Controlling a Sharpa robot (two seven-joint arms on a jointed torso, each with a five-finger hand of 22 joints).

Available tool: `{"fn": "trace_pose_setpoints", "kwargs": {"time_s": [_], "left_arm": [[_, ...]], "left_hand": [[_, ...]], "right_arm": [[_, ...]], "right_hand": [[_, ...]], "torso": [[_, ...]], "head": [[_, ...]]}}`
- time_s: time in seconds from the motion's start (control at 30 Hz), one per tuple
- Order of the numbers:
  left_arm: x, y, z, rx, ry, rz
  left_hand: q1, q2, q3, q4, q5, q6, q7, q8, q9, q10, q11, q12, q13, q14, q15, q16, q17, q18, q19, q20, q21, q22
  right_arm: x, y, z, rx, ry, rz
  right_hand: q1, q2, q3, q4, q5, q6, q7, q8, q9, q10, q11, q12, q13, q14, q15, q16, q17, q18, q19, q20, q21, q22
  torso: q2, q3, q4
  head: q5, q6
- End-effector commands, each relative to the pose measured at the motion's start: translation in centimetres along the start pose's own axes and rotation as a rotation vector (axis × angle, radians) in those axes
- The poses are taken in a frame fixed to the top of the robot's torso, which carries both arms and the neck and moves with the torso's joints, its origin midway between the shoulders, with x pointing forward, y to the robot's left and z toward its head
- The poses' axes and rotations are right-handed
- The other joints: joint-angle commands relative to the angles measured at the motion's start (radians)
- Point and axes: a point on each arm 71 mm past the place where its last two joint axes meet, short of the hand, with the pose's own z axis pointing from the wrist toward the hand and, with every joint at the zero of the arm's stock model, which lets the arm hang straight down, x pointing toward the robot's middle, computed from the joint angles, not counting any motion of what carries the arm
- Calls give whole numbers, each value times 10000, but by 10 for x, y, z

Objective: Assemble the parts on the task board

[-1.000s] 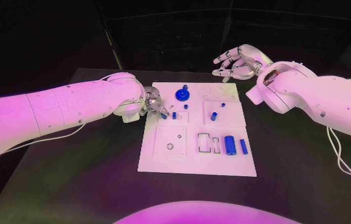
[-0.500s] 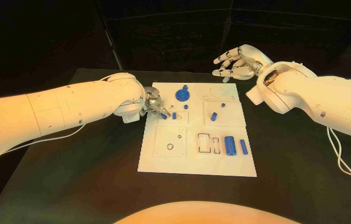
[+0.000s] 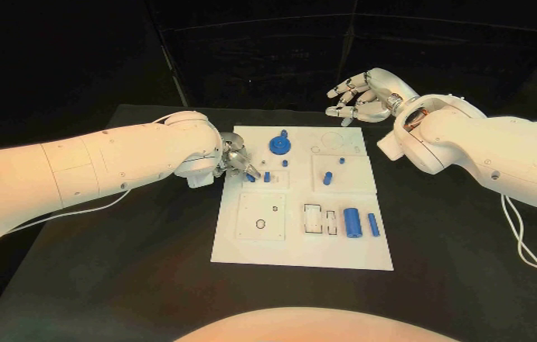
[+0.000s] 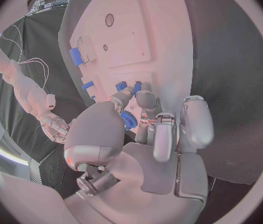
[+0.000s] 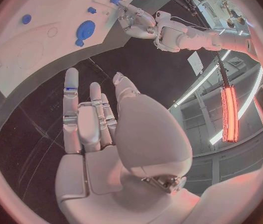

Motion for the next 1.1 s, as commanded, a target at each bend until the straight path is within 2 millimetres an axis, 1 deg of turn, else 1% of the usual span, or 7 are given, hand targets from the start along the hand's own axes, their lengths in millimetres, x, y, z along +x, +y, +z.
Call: {"fn": "trace_pose_setpoints", "kwargs": {"time_s": [0.03, 0.33, 0.67, 0.73, 0.93, 1.1], "left_arm": [[-1, 0, -1, -90, -79, 111], [-2, 1, -1, -139, -97, 142], [-3, 1, -2, -141, -97, 168], [-2, 0, -2, -139, -84, 179], [-2, 0, -2, -154, -68, 194], [-2, 0, -3, -167, -82, 189]], "left_hand": [[-40, 63, -62, 6, -46, 66, -9, -15, -16, 68, 4, 68, 23, 1056, -60, 63, 2635, -94, 85, -14, 54, 133], [-21, 62, -194, 44, -46, 103, -21, -12, -30, 100, -7, 124, 86, 1056, -68, 63, 2635, -109, 118, -21, 113, 191], [-4, 55, -258, 56, -45, 119, -28, -11, -38, 111, -12, 139, 102, 1056, -72, 63, 2635, -113, 127, -24, 128, 208], [-3, 54, -294, 69, -46, 126, -28, -12, -43, 114, -13, 142, 103, 1056, -73, 63, 2635, -114, 131, -25, 133, 214], [-15, 58, -482, 153, -48, 157, -32, -21, -69, 135, -18, 173, 137, 1056, -76, 63, 2635, -122, 147, -31, 160, 247], [-33, 56, -709, 249, -54, 185, -32, -32, -97, 146, -17, 185, 150, 1056, -74, 63, 2635, -128, 156, -32, 176, 273]], "right_arm": [[-1, 2, 0, -92, -17, 24], [0, 2, 0, -102, -1, 29], [0, 2, 1, -108, 3, 32], [0, 2, 1, -109, 2, 32], [0, 2, 1, -98, -9, 30], [0, 2, 1, -94, -11, 30]], "right_hand": [[38, 0, 5, 50, -23, -67, 1, 34, -13, -13, 48, -68, -8, -51, 40, -49, -13, 44, 59, -11, -15, -9], [38, 0, 5, 50, -23, -67, 1, 34, -13, -13, 48, -68, -8, -51, 40, -49, -13, 44, 59, -11, -15, -9], [34, -1, 2, 54, -23, -70, 2, 37, -14, -15, 50, -67, -22, -54, 41, -49, -13, 44, 65, -10, -30, -19], [34, -1, 2, 54, -23, -70, 2, 37, -14, -15, 50, -67, -22, -54, 41, -49, -13, 44, 65, -10, -30, -19], [34, -1, 2, 54, -23, -70, 2, 37, -14, -15, 50, -67, -22, -54, 41, -49, -13, 44, 65, -10, -30, -19], [35, 2, 1, 57, -22, -73, 3, 41, -14, -15, 51, -65, -37, -55, 43, -49, -13, 44, 73, -8, -47, -29]], "torso": [[-1, 0, -8], [1, -1, 0], [2, -3, -10], [2, 1, -11], [4, -3, -2], [7, 1, 0]], "head": [[1, -3], [12, -5], [9, -6], [10, -6], [-7, -13], [-7, -22]]}}
